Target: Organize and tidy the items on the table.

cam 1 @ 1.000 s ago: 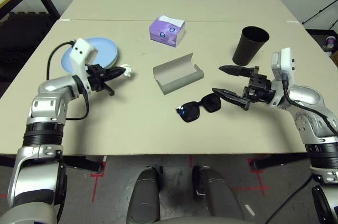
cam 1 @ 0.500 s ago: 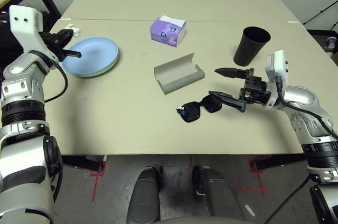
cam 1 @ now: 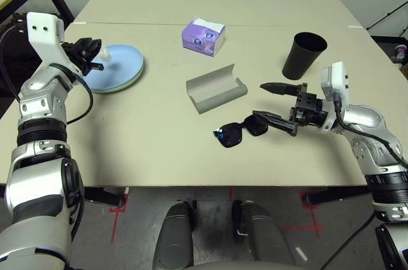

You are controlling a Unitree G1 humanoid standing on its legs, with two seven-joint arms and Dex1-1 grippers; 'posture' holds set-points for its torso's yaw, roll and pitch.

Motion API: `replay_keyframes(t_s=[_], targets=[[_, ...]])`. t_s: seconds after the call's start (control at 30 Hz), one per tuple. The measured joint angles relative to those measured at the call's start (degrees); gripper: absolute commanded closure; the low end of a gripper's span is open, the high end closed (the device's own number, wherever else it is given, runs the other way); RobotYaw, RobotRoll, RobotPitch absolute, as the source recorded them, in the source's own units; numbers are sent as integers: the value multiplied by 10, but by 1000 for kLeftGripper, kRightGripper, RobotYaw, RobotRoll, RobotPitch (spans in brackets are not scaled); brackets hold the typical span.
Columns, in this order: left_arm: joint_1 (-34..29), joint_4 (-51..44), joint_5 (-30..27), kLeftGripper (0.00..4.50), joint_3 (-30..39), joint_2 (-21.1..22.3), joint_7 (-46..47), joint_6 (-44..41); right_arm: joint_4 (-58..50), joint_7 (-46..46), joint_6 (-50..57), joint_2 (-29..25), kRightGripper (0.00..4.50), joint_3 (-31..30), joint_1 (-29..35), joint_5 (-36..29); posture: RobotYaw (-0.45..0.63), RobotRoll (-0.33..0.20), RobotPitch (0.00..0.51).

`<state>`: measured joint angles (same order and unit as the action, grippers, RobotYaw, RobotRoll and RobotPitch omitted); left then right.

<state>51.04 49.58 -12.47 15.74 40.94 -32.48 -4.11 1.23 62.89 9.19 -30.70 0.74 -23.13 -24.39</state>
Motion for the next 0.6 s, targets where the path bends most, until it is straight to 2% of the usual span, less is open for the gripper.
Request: replay_keyframes(t_s=[0.1, 0.3, 0.4, 0.6], targets=[[0, 0, 0, 20, 0, 2, -5, 0, 0, 0, 0, 0, 0, 0, 0, 0, 9, 0, 146], [-2, -23, 14, 20, -27, 10, -50, 28, 6, 0, -2, 0, 0, 0, -1, 0, 19, 0, 148], [-24, -60, 16, 20, -48, 13, -103, 46, 12, 5, -5, 0, 0, 0, -4, 1, 19, 0, 144], [-71, -121, 7, 20, -70, 4, -186, 23, 18, 13, -6, -2, 0, -1, -8, 3, 17, 0, 137]])
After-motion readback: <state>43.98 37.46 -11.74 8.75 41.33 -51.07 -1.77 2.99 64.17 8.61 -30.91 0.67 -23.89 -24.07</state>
